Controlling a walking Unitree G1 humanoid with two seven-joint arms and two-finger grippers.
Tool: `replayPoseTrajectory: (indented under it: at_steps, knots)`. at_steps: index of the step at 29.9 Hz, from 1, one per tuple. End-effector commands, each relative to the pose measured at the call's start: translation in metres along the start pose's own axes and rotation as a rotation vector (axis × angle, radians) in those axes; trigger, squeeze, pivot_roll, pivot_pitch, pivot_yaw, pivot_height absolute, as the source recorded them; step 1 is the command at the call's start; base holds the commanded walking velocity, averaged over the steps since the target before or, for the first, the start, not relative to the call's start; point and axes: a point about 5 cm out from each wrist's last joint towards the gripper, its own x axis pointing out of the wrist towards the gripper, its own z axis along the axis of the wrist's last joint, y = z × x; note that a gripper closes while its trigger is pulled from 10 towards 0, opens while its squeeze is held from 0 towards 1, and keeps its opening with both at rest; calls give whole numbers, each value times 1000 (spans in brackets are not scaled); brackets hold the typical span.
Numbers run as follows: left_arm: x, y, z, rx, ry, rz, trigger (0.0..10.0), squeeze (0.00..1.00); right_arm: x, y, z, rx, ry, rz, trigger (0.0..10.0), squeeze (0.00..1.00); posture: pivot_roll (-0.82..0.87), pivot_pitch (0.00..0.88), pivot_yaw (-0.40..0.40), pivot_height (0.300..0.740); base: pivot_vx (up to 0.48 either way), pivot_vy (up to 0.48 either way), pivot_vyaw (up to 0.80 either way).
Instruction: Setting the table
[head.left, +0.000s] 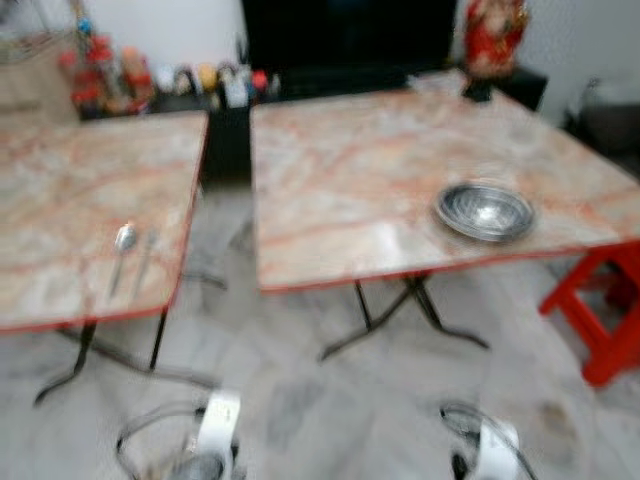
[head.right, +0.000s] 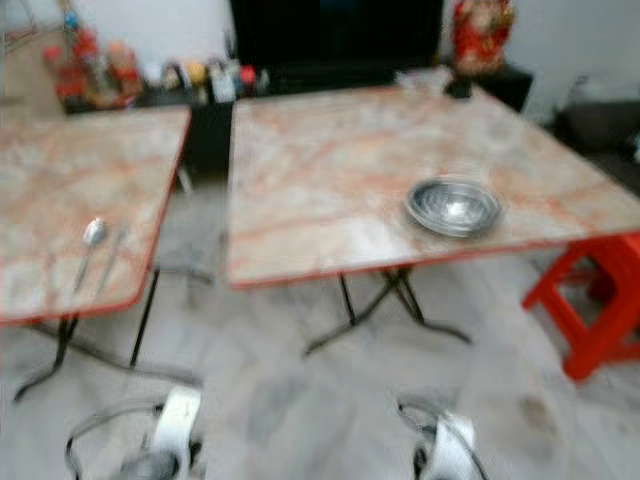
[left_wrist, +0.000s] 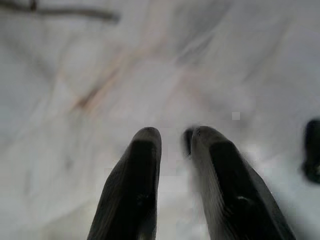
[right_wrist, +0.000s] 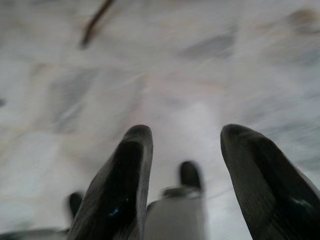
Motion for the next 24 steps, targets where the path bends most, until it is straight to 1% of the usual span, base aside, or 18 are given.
replayPoseTrajectory:
  at_steps: [1,9,16,21,24]
  knots:
    - [1,-3,7,-2,-14,-4,10000,0,0,-9,1,-11,-4,-20,10000,0,-60,0,18,725,0,480,0]
    - [1,-3,6,2,-11,-4,10000,0,-1,-8,-1,-24,2,-13,10000,0,-52,0,25,725,0,480,0]
    - [1,-3,5,6,-8,-5,10000,0,0,-5,0,-67,-1,1,10000,0,-51,0,27,725,0,480,0]
    - [1,-4,6,9,-10,-7,10000,0,0,-4,1,-71,2,4,10000,0,-49,0,27,725,0,480,476]
    - [1,-4,6,10,-12,-7,10000,0,0,-4,1,-71,3,4,10000,0,-48,0,26,725,0,480,0]
